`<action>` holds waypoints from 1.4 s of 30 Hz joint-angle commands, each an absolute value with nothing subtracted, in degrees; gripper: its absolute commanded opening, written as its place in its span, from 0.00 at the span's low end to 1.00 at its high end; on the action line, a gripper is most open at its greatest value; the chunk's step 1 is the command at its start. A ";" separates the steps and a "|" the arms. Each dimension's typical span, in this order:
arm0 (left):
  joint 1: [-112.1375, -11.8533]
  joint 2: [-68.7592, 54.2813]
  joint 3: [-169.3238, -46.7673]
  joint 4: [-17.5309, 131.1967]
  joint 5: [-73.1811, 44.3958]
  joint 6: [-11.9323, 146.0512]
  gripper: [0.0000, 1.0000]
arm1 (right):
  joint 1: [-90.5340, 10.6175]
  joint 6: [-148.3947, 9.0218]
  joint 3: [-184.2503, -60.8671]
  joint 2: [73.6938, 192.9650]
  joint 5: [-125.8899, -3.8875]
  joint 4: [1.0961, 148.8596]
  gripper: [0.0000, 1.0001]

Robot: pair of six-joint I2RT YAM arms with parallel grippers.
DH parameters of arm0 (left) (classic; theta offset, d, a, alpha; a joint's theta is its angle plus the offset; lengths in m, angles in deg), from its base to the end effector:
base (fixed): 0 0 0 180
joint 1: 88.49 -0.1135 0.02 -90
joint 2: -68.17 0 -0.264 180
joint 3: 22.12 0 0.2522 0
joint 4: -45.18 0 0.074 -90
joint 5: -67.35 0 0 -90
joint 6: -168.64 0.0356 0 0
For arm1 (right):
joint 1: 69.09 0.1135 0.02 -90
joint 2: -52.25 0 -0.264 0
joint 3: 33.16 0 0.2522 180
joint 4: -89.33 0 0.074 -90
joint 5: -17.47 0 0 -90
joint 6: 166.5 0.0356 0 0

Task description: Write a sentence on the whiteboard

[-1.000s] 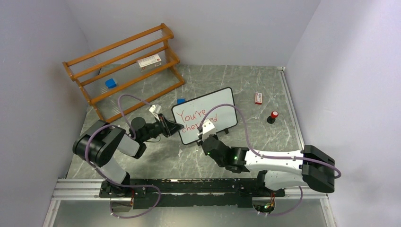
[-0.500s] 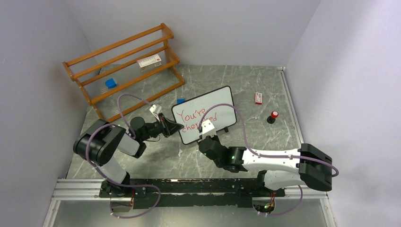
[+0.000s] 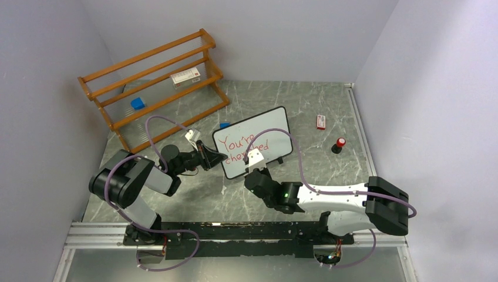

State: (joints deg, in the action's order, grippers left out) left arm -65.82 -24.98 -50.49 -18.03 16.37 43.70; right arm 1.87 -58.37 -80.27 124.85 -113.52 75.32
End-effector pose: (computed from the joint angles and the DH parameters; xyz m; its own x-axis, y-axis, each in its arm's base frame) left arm 0.2161 -0.1146 0.1462 -0.5248 -0.2630 -0.8096 0.7070 0.3949 -0.5866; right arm 0.1025 0.2254 0.1927 -0.3679 -0.3459 -0.8631 -0.4566 0.8758 -0.1564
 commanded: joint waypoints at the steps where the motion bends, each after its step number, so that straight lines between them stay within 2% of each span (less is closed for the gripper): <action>1: -66.61 -27.21 -50.00 -23.87 16.19 44.37 0.05 | 2.11 -58.34 -81.97 125.28 -114.99 78.25 0.00; 31: -67.23 -28.30 -49.85 -24.91 17.25 43.22 0.05 | 1.77 -58.50 -82.95 130.96 -116.92 79.04 0.00; 42: -67.77 -28.86 -49.93 -26.02 18.02 42.52 0.05 | 0.68 -57.87 -81.95 128.99 -118.48 77.87 0.00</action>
